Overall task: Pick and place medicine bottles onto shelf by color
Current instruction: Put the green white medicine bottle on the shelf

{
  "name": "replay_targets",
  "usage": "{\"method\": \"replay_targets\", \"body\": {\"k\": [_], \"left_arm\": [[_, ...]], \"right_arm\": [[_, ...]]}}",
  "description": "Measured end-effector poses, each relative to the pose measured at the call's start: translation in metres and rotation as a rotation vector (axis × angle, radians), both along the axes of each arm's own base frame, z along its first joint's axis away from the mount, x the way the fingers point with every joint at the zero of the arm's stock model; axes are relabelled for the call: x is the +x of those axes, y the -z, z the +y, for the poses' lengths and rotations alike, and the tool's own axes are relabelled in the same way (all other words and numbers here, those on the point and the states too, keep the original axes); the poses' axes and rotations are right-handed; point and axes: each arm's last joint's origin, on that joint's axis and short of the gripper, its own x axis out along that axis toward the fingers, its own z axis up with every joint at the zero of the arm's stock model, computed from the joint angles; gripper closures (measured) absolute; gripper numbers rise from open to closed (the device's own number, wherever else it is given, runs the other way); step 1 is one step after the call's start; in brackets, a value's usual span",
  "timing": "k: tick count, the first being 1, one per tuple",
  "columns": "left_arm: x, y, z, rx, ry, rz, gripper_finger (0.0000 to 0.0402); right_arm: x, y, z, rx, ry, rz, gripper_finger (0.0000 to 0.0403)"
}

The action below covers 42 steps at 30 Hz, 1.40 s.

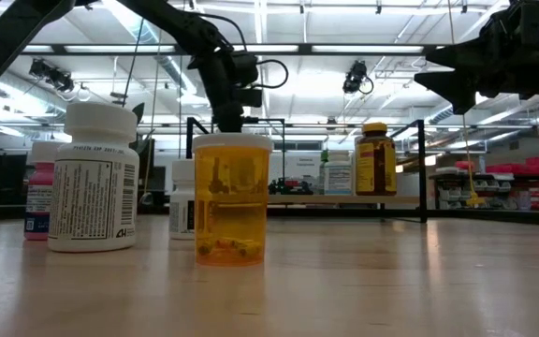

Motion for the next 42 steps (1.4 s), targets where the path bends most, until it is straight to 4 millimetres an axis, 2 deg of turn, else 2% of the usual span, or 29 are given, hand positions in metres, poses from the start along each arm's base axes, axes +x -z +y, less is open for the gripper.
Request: {"method": "replay_targets", "body": {"k": [11, 20, 23, 32, 39, 42], "left_arm": [[-0.002, 0.002, -0.006, -0.063, -0.023, 0.031, 0.0114], [0.0, 0.003, -0.01, -0.024, -0.055, 0.071, 0.0044], [0.002, 0.003, -0.011, -0.001, -0.06, 0.088, 0.0033], [0.001, -0.001, -0.012, 0.069, -0.081, 0.12, 0.0043], [-0.002, -0.021, -0.019, 0.107, -0.087, 0.066, 0.0044], [0.003, -0.028, -0.021, 0.13, -0.103, -0.004, 0.0044]], "right_arm": [[0.0, 0.0, 0.0, 0.0, 0.0, 0.0, 0.0138], [0.0, 0.0, 0.0, 0.0, 0.0, 0.0, 0.0138], [0.0, 0.0, 0.0, 0.0, 0.0, 0.0, 0.0138], [0.0, 0.0, 0.0, 0.0, 0.0, 0.0, 0.0138], [0.0, 0.0, 0.0, 0.0, 0.0, 0.0, 0.0138], [0.0, 0.0, 0.0, 0.0, 0.0, 0.0, 0.0138]]}}
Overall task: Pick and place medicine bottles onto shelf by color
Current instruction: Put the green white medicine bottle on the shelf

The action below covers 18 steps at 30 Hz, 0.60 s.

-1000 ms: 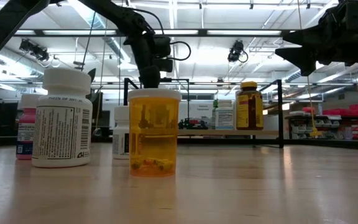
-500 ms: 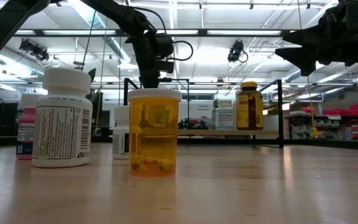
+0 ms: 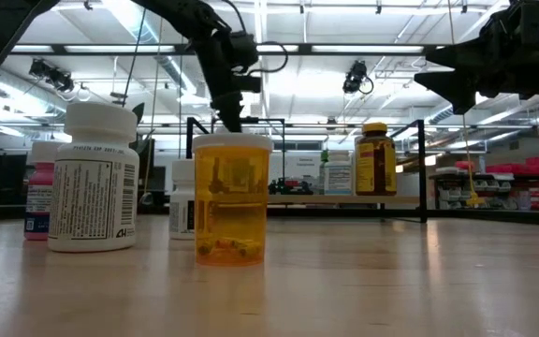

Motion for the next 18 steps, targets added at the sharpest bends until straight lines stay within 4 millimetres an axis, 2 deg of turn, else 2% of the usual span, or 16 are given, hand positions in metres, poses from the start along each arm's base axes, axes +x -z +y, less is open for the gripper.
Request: {"method": "replay_targets", "body": {"k": [5, 9, 18], "left_arm": [[0.014, -0.003, 0.0, 0.058, -0.008, -0.115, 0.0044], [0.022, 0.01, 0.0, 0.102, -0.023, -0.138, 0.0044], [0.022, 0.028, -0.008, 0.19, -0.008, 0.002, 0.0044]], "right_arm": [[0.0, 0.0, 0.0, 0.0, 0.0, 0.0, 0.0138], [0.0, 0.0, 0.0, 0.0, 0.0, 0.0, 0.0138], [0.0, 0.0, 0.0, 0.0, 0.0, 0.0, 0.0138]]}}
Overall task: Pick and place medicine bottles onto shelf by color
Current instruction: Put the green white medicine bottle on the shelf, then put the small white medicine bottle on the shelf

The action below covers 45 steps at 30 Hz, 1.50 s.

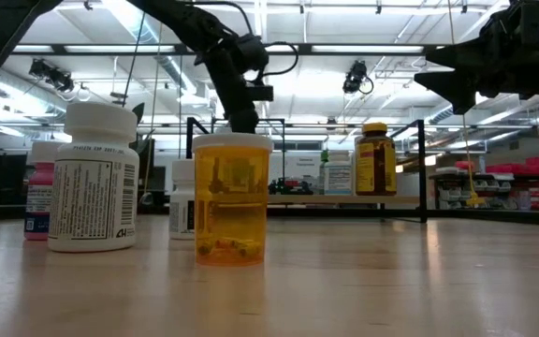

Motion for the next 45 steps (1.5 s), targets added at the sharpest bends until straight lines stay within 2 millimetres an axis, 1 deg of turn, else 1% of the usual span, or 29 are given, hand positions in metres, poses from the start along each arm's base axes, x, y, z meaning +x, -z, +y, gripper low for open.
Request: {"method": "replay_targets", "body": {"k": [2, 10, 12, 16, 19, 22, 24, 27, 33, 37, 41, 45], "left_arm": [[-0.001, 0.001, 0.0, 0.018, 0.006, 0.028, 0.0044], [-0.002, 0.0, 0.001, 0.062, -0.022, 0.054, 0.0045], [0.0, 0.0, -0.001, 0.06, -0.022, 0.052, 0.0045], [0.005, -0.009, -0.011, 0.051, 0.019, 0.006, 0.0045], [0.009, -0.022, -0.028, 0.004, 0.086, -0.081, 0.0048], [0.014, -0.039, -0.056, -0.107, 0.194, -0.189, 0.0061], [0.017, -0.049, -0.08, -0.173, 0.274, -0.247, 0.0074], [0.019, -0.056, -0.119, -0.26, 0.37, -0.254, 0.0096], [0.017, -0.051, -0.197, -0.411, 0.454, -0.101, 0.0132], [0.012, -0.046, -0.245, -0.438, 0.439, -0.005, 0.0153], [0.002, -0.042, -0.282, -0.411, 0.386, 0.071, 0.0175], [-0.006, -0.041, -0.312, -0.374, 0.352, 0.09, 0.0197]], "right_arm": [[0.0, 0.0, 0.0, 0.0, 0.0, 0.001, 0.0138], [0.0, 0.0, 0.0, 0.0, 0.0, 0.0, 0.0138], [0.0, 0.0, 0.0, 0.0, 0.0, 0.0, 0.0138], [0.0, 0.0, 0.0, 0.0, 0.0, 0.0, 0.0138], [0.0, 0.0, 0.0, 0.0, 0.0, 0.0, 0.0138], [0.0, 0.0, 0.0, 0.0, 0.001, 0.0, 0.0138], [0.0, 0.0, 0.0, 0.0, 0.002, 0.0, 0.0138], [0.0, 0.0, 0.0, 0.0, 0.003, 0.0, 0.0138], [0.0, 0.0, 0.0, 0.001, 0.004, 0.0, 0.0138], [0.0, 0.0, 0.0, 0.001, 0.006, -0.001, 0.0138], [0.0, 0.0, 0.0, 0.001, 0.007, -0.002, 0.0138], [0.0, 0.0, 0.0, 0.001, 0.008, -0.003, 0.0138]]}}
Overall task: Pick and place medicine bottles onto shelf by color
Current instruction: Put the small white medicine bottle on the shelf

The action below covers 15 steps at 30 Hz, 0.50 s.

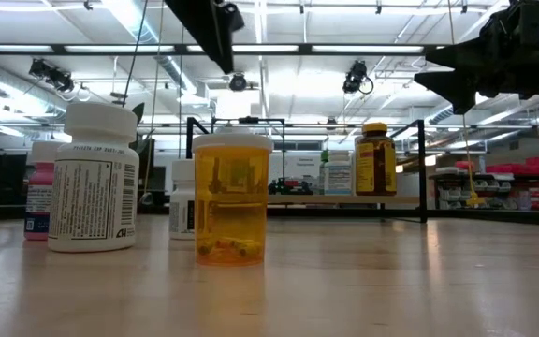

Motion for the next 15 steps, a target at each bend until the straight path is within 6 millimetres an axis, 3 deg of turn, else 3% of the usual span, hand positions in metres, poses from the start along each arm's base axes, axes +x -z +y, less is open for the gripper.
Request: {"method": "replay_targets", "body": {"k": [6, 15], "left_arm": [[-0.019, -0.002, -0.032, 0.123, -0.046, 0.01, 0.023], [-0.039, -0.002, -0.064, 0.193, -0.067, 0.002, 0.0266]], "right_arm": [[0.0, 0.0, 0.0, 0.0, 0.0, 0.0, 0.0138], [0.0, 0.0, 0.0, 0.0, 0.0, 0.0, 0.0138]]}}
